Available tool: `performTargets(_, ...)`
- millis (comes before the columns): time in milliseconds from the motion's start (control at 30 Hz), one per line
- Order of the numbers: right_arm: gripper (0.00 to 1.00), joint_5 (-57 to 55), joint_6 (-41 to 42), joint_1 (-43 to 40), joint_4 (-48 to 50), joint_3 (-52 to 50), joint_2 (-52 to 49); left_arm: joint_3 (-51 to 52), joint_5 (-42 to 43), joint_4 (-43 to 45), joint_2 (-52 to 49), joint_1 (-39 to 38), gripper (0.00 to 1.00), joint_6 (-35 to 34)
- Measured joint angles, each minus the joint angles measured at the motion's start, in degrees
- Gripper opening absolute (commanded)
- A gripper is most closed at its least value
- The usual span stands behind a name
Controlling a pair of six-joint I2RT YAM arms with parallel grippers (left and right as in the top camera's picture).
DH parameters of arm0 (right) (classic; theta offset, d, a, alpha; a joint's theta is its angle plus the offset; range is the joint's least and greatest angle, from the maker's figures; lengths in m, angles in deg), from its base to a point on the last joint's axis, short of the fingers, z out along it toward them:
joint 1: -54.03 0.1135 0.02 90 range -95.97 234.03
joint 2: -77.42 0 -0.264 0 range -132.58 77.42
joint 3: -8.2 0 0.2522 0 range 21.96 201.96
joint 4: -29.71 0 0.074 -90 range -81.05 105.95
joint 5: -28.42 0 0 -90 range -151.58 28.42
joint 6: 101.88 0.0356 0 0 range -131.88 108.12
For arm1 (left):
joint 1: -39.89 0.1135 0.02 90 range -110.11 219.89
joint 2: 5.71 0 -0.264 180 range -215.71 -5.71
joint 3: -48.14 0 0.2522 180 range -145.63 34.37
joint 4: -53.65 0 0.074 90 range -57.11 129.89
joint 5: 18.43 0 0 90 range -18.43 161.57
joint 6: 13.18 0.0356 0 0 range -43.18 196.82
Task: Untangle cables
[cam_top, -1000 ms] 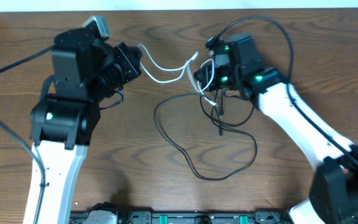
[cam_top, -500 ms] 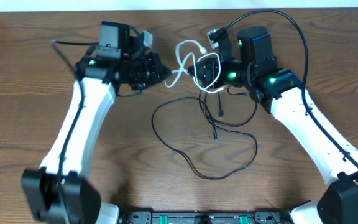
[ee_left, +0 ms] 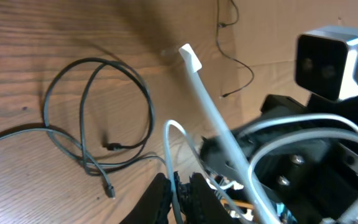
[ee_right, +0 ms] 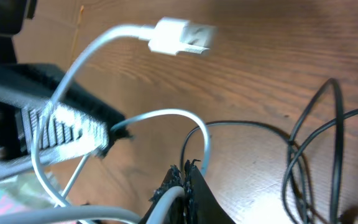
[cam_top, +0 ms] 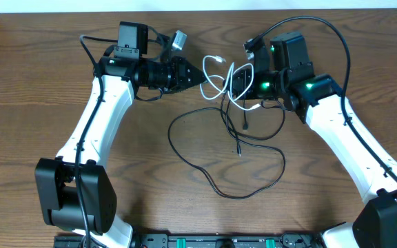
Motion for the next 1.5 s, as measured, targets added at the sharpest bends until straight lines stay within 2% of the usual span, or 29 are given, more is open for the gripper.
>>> performTargets(167,0.01,-0.8,-1.3,0.0,1.4,0.0,0.0,0.0,0.9,0.0,0.0,0.0,0.16,0.0)
performTargets(233,0.04,-0.2,-1.8,0.0,2.0,0.0,0.0,0.0,1.3,0.0,0.0,0.0,0.17,0.0)
performTargets(267,0.09,0.0,-1.9,0.0,2.0,0.0,0.0,0.0,1.3,0.0,0.0,0.0,0.22,0.0)
performTargets(333,0.26,0.3,-2.2,0.0,2.1,0.0,0.0,0.0,1.6,0.0,0.0,0.0,0.25,0.2)
performTargets(400,0.45,0.7,-2.5,0.0,2.2,0.0,0.0,0.0,1.6,0.0,0.0,0.0,0.25,0.4)
performTargets(500,0.64,0.9,-2.8,0.0,2.1,0.0,0.0,0.0,1.4,0.0,0.0,0.0,0.25,0.5)
performTargets(633,0.77,0.6,-3.1,0.8,2.1,0.0,0.0,0.0,0.0,0.0,0.0,0.0,0.26,0.5)
performTargets(767,0.79,-0.2,-3.4,2.6,2.2,0.0,-0.1,0.0,-1.0,0.0,0.0,0.0,0.31,0.7)
performTargets(1133,0.81,1.0,-3.4,4.5,4.8,0.0,-0.6,0.0,-3.1,-0.2,0.0,0.1,0.32,0.4)
performTargets(1333,0.78,1.7,-3.5,4.2,1.7,0.0,-0.8,0.0,-9.1,2.1,0.0,0.4,0.31,-7.0)
performTargets(1500,0.72,2.0,-2.3,4.2,1.2,0.0,-2.7,0.0,-9.0,9.5,0.0,0.9,0.32,-14.0)
